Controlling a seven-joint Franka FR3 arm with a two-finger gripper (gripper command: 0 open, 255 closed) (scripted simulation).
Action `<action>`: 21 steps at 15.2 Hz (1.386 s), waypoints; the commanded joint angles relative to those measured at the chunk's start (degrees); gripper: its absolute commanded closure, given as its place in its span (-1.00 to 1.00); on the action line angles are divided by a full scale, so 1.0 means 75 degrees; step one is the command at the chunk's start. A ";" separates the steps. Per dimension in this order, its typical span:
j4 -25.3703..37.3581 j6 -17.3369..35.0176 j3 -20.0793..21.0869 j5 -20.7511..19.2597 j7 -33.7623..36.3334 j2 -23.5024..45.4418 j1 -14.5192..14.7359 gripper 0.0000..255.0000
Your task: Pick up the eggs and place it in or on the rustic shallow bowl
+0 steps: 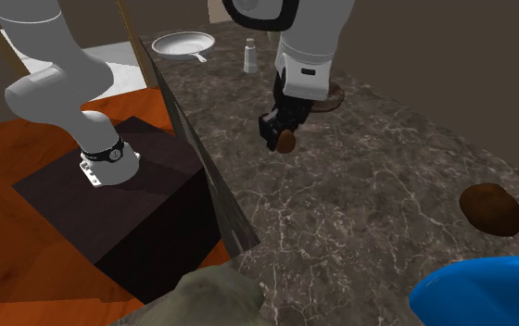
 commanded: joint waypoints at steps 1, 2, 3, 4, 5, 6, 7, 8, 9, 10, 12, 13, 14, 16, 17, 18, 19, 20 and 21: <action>0.0195 -0.0211 0.0005 0.0004 0.0005 -0.0014 0.0007 1.00; 0.0289 -0.0311 0.0007 0.0006 0.0005 -0.0021 0.0008 1.00; 0.0385 -0.0412 0.0008 0.0007 0.0006 -0.0026 0.0010 1.00; 0.0483 -0.0514 0.0009 0.0008 0.0007 -0.0029 0.0012 1.00; 0.0584 -0.0616 0.0010 0.0009 0.0008 -0.0030 0.0014 1.00; 0.0688 -0.0719 0.0012 0.0009 0.0009 -0.0029 0.0016 1.00; 0.0795 -0.0823 0.0013 0.0009 0.0010 -0.0026 0.0019 1.00; 0.0904 -0.0927 0.0014 0.0008 0.0012 -0.0022 0.0021 1.00; 0.1016 -0.1033 0.0015 0.0007 0.0013 -0.0015 0.0025 1.00; 0.1132 -0.1139 0.0017 0.0006 0.0016 -0.0006 0.0028 1.00; 0.1372 -0.1356 0.0019 0.0002 0.0020 0.0019 0.0036 1.00; 0.1497 -0.1465 0.0021 0.0000 0.0023 0.0034 0.0040 1.00; 0.1626 -0.1576 0.0022 -0.0003 0.0026 0.0053 0.0045 1.00; 0.1780 -0.1708 0.0024 -0.0007 0.0029 0.0075 0.0051 1.00; 0.1819 -0.1714 0.0086 -0.0003 0.0199 0.0107 0.0161 1.00; 0.1866 -0.1722 0.0148 0.0000 0.0369 0.0145 0.0272 1.00; 0.1926 -0.1733 0.0208 0.0000 0.0539 0.0192 0.0385 1.00; 0.1996 -0.1747 0.0267 -0.0001 0.0710 0.0247 0.0501 1.00; 0.2080 -0.1765 0.0326 -0.0006 0.0880 0.0311 0.0617 1.00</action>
